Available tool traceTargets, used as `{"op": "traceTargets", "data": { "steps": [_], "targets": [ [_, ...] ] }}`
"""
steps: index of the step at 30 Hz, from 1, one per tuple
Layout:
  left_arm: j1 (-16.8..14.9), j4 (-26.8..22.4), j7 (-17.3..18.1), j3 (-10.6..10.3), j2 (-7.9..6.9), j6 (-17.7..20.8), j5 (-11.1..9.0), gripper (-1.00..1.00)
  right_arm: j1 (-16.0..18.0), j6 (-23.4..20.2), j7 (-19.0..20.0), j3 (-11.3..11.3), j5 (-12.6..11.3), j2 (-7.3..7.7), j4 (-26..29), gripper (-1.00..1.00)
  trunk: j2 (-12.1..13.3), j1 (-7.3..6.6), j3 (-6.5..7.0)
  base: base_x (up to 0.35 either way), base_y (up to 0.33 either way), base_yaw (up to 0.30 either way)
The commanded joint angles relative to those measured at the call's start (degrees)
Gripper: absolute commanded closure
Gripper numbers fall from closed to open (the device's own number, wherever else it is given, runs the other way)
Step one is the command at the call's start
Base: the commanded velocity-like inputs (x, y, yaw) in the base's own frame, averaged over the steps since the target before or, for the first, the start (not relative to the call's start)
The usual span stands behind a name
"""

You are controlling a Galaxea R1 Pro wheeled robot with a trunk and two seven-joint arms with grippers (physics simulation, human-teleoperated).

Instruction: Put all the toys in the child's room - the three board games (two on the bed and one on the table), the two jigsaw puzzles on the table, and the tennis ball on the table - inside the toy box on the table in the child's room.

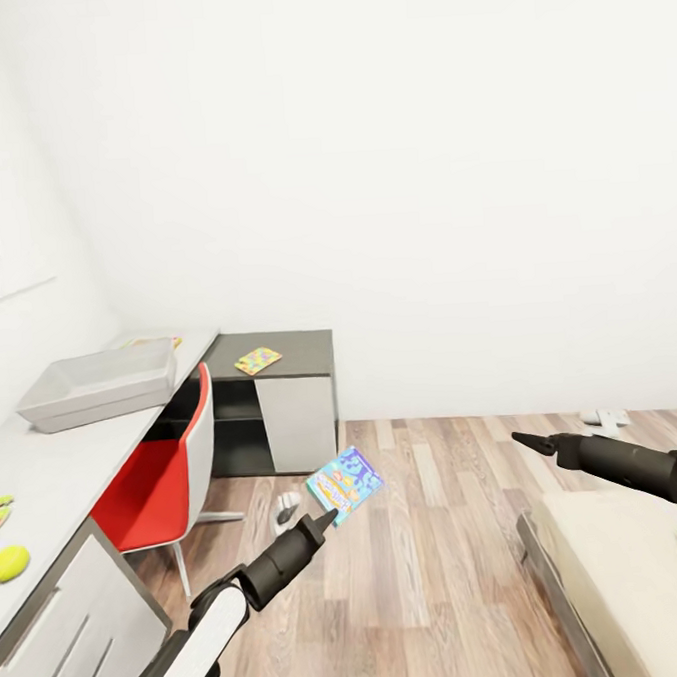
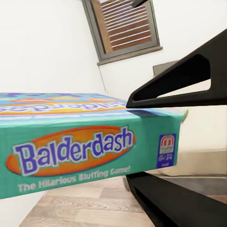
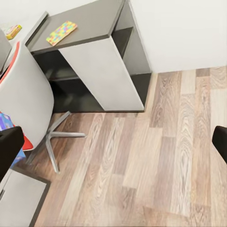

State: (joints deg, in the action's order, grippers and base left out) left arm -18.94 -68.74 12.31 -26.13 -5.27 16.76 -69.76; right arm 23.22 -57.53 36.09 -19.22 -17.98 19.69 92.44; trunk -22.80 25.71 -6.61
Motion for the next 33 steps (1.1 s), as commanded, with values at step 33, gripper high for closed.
{"op": "traceTargets", "data": {
  "steps": [33],
  "targets": [
    [-17.49, -11.37, -4.24, 0.38, 0.99, 8.93, -3.07, 1.00, 0.15, -0.22, 0.23, -0.84, 0.37, 0.64, 0.02, -1.00, -0.12, 0.07, -0.10, 0.339, -0.060, 0.001]
  ]
}}
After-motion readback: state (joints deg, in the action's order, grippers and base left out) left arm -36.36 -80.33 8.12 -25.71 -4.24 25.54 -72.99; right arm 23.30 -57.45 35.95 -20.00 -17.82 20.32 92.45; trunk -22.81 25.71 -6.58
